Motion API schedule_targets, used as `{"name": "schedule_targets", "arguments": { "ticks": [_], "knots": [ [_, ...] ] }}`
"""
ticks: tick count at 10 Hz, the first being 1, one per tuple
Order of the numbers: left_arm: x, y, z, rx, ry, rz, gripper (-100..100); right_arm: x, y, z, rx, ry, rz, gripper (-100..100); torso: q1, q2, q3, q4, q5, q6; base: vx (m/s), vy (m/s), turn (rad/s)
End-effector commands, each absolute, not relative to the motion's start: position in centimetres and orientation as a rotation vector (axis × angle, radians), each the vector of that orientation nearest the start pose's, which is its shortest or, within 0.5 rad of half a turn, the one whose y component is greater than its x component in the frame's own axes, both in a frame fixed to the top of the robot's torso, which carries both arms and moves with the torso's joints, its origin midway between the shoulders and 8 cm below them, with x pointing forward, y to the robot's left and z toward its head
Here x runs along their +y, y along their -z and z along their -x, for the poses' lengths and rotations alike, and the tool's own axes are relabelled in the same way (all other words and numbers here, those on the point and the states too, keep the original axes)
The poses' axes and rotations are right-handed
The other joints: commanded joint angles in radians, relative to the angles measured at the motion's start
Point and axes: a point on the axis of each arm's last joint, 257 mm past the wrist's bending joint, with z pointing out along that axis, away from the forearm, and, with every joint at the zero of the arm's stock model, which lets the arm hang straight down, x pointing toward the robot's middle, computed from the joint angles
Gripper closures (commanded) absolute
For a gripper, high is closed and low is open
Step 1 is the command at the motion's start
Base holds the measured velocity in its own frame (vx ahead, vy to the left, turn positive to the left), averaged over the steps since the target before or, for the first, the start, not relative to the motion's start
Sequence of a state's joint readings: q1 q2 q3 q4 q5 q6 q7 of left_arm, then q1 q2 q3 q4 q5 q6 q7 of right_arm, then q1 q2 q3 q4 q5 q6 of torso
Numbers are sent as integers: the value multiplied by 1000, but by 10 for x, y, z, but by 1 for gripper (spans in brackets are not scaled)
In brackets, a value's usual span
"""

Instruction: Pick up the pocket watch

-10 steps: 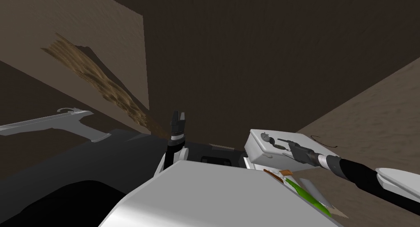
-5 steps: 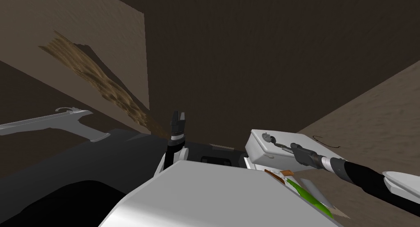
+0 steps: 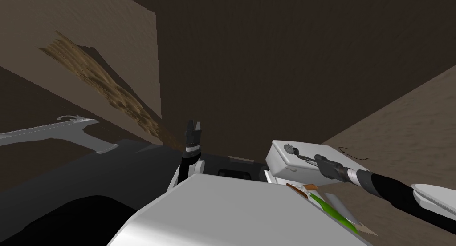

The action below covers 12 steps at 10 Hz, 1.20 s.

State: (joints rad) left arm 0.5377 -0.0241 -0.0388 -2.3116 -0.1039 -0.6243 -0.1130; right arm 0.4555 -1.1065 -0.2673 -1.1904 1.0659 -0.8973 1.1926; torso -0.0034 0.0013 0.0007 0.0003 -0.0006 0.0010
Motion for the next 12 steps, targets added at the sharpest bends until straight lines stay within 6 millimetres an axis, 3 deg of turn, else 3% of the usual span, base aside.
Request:
{"name": "schedule_targets", "arguments": {
  "ticks": [1, 3, 4, 5, 7, 8, 9, 10, 11, 12],
  "knots": [
    [253, -48, -316, 593, 1184, 475, 0, -587, 299, -292, 1604, 559, 1835, 100, 0, 0, 0, 0, 0, 0, -11, -74, -11],
    [253, -48, -316, 593, 1184, 475, 0, -580, 298, -296, 1611, 567, 1854, 100, -3, 0, 0, 0, -1, 1, -11, -81, -29],
    [253, -48, -316, 593, 1184, 475, 0, -581, 303, -289, 1641, 557, 1879, 100, -2, 0, 0, 0, -1, 0, -11, -76, -25],
    [253, -48, -316, 593, 1184, 475, 0, -574, 298, -299, 1624, 576, 1866, 100, -2, 0, 0, 0, -1, 0, -13, -61, -21],
    [253, -48, -316, 593, 1184, 475, 0, -568, 299, -298, 1633, 576, 1884, 100, 2, -1, 0, 0, 0, -1, -3, -37, -13],
    [253, -48, -316, 593, 1184, 475, 0, -558, 295, -305, 1606, 578, 1881, 100, 1, -1, 0, 0, 0, 0, -7, -55, -25],
    [253, -48, -316, 593, 1184, 475, 0, -558, 301, -298, 1636, 570, 1900, 100, 1, -1, 0, 0, 0, -1, -7, -84, -20],
    [253, -48, -316, 593, 1184, 475, 0, -548, 295, -307, 1612, 583, 1885, 100, -1, 0, 0, 0, 0, 0, -13, -72, -20],
    [253, -48, -316, 593, 1184, 475, 0, -543, 300, -300, 1628, 570, 1907, 100, -1, 0, 0, 0, 0, -1, -11, -79, -37],
    [253, -48, -316, 593, 1184, 475, 0, -535, 294, -309, 1612, 584, 1886, 100, -1, 0, 0, 0, 0, 0, -14, -63, -22]
  ]
}}
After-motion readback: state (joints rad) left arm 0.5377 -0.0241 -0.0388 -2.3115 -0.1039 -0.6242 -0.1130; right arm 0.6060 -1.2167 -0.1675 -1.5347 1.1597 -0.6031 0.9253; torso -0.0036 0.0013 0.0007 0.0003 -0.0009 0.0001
